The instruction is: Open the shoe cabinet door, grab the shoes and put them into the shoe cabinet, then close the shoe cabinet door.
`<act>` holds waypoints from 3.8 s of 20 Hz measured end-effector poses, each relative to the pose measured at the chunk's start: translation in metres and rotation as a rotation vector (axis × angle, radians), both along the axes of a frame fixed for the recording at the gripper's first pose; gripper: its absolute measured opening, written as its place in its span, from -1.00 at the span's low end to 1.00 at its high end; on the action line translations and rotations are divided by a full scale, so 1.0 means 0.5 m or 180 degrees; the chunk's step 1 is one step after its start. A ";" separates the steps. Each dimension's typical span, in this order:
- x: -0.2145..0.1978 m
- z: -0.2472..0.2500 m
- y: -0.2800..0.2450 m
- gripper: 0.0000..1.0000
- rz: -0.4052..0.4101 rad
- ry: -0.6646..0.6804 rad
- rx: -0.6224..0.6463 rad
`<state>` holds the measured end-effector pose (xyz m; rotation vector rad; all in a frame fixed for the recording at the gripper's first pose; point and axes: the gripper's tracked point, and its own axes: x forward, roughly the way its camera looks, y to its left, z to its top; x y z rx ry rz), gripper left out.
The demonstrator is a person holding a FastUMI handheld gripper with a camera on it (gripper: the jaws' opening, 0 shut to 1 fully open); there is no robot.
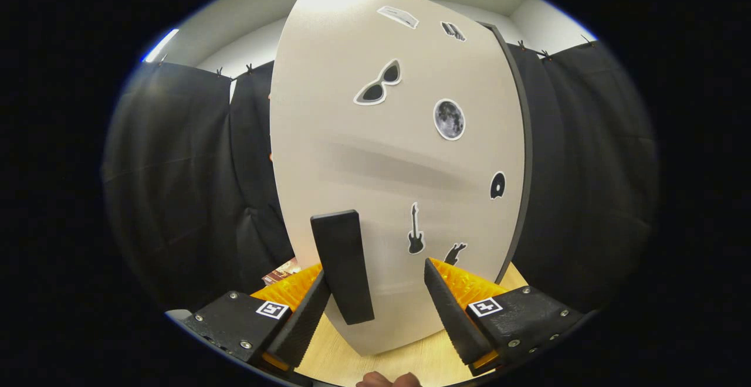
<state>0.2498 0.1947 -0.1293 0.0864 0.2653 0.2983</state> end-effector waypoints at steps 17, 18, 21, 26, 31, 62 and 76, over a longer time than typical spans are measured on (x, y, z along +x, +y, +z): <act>0.073 -0.001 0.060 0.86 -0.0141 0.0006 0.0100; 0.078 -0.001 0.063 0.86 -0.0157 -0.0004 0.0075; 0.091 0.003 0.070 0.86 -0.0208 -0.0076 -0.0011; 0.110 -0.001 0.080 0.86 -0.0329 -0.0101 -0.0027; 0.124 -0.005 0.086 0.87 -0.0452 -0.0080 0.0012; -0.136 0.195 -0.049 0.87 -0.0547 -0.0411 -0.0135; -0.365 0.262 -0.264 0.87 -0.0460 -0.0497 0.0028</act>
